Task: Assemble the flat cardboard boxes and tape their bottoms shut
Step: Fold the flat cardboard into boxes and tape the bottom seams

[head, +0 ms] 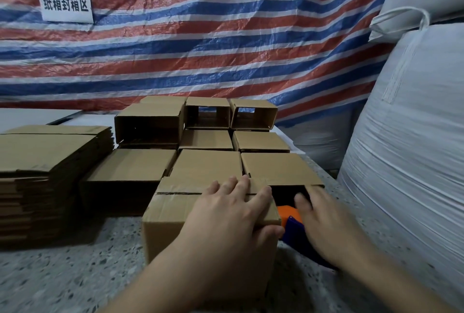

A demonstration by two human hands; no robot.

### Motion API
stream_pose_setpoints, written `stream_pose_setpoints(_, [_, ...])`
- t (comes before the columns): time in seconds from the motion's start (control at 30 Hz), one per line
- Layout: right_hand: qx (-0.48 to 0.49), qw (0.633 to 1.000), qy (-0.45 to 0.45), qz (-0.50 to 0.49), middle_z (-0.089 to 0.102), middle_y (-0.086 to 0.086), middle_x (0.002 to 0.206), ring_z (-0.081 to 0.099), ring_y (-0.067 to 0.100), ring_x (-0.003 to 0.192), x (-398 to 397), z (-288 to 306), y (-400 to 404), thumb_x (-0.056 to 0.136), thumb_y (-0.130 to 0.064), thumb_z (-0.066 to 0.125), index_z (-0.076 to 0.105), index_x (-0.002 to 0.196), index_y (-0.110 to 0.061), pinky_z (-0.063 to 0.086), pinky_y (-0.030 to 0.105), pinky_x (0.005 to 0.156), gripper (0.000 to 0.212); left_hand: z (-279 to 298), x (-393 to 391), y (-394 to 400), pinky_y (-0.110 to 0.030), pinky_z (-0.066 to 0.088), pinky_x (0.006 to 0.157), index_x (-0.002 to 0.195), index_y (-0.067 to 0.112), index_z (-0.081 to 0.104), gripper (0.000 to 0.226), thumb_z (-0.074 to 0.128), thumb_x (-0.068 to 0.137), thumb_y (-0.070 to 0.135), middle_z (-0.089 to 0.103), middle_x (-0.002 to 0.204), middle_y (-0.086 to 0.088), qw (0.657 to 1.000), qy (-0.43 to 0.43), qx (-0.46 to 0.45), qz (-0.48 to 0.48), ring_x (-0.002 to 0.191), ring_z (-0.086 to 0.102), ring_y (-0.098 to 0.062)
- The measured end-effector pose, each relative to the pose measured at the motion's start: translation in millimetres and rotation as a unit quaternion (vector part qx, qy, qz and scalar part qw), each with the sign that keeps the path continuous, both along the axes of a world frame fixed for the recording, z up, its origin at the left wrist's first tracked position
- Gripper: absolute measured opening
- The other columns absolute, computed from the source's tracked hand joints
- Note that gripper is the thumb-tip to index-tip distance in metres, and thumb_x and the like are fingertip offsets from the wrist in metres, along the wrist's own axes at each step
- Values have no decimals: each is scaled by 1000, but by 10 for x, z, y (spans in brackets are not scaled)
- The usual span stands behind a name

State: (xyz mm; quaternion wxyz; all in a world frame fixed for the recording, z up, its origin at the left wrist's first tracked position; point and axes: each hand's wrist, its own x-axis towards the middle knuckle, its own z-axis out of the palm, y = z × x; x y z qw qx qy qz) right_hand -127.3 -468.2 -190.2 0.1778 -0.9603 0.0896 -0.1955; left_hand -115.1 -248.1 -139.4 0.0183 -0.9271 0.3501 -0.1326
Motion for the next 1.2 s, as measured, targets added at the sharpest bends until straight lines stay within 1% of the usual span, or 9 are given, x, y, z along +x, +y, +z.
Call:
stream_pose_setpoints(0.17, [439, 875, 20, 204, 11, -37, 158, 13, -33, 128, -176, 351, 514, 69, -97, 11, 13, 153, -55, 16, 16, 109, 94, -6, -15, -6, -42, 9, 121, 154, 34, 1, 87, 4, 78, 75, 8, 165, -7, 1000, -20, -6, -5, 151, 10, -24])
stream_pose_setpoints(0.3, [548, 796, 60, 251, 17, -18, 165, 17, 2, 149, -137, 307, 779, 78, -83, 18, 21, 156, -43, 13, 43, 126, 88, -46, 0, 37, -37, 5, 120, 156, 15, -4, 101, 27, 85, 80, 5, 165, -7, 999, -40, 1, -10, 151, 7, -21])
stream_pose_setpoints(0.5, [643, 721, 32, 256, 42, -18, 154, 39, 14, 142, -86, 123, 799, 79, -90, 34, 47, 133, -63, 27, 53, 120, 61, -106, 35, 52, -34, 0, 115, 155, 12, -3, 111, 29, 77, 82, 10, 164, -9, 997, -61, -28, -22, 151, 11, -23])
stream_pose_setpoints(0.73, [641, 738, 108, 178, 69, 2, 130, 65, 20, 120, -103, -133, 728, 78, -84, 32, 69, 125, -39, 57, 36, 89, 75, 46, -5, 125, -27, -8, 110, 154, 32, -9, 101, 28, 77, 86, -5, 164, 8, 991, 42, -122, -33, 149, 1, -7])
stream_pose_setpoints(0.83, [591, 786, 52, 174, 31, -15, 161, 27, 13, 149, -124, -110, 625, 58, -105, 31, 33, 150, -51, 24, 49, 122, 107, 208, -67, 275, -22, 6, 110, 150, 49, 2, 87, 29, 75, 83, -4, 157, 31, 958, 86, -269, -45, 135, 4, 16])
stream_pose_setpoints(0.9, [562, 807, -19, 183, 25, -18, 163, 23, 7, 148, -163, -103, 615, 52, -107, 34, 31, 144, -62, 17, 50, 123, 102, 218, -124, 472, -17, 23, 107, 145, 54, 17, 75, 24, 76, 83, 14, 146, 41, 930, 49, -362, -39, 122, 9, 33])
stream_pose_setpoints(1.03, [514, 841, -86, 145, 58, -5, 141, 41, 14, 139, -153, -160, 620, 84, -80, 46, 55, 137, -37, 35, 44, 115, 69, -111, -100, 928, -26, 40, 96, 142, 37, 42, 63, 30, 91, 72, 49, 137, 21, 830, 30, -554, 59, 122, 45, 7])
stream_pose_setpoints(1.1, [465, 865, -42, 184, 24, -17, 164, 18, -2, 149, -162, -176, 698, 97, -65, 37, 17, 153, -44, 17, 37, 124, 63, -330, -94, 1034, -21, 38, 95, 137, 38, 47, 47, 35, 94, 56, 54, 132, 21, 791, 111, -596, 85, 126, 47, -1])
stream_pose_setpoints(1.2, [410, 889, -40, 202, 15, -38, 156, 12, -22, 140, -218, -213, 806, 82, -84, 21, 13, 141, -61, 11, 26, 122, 64, -480, -147, 1019, -13, 31, 95, 126, 54, 44, 37, 38, 90, 50, 45, 122, 41, 743, 233, -625, 64, 118, 41, 18])
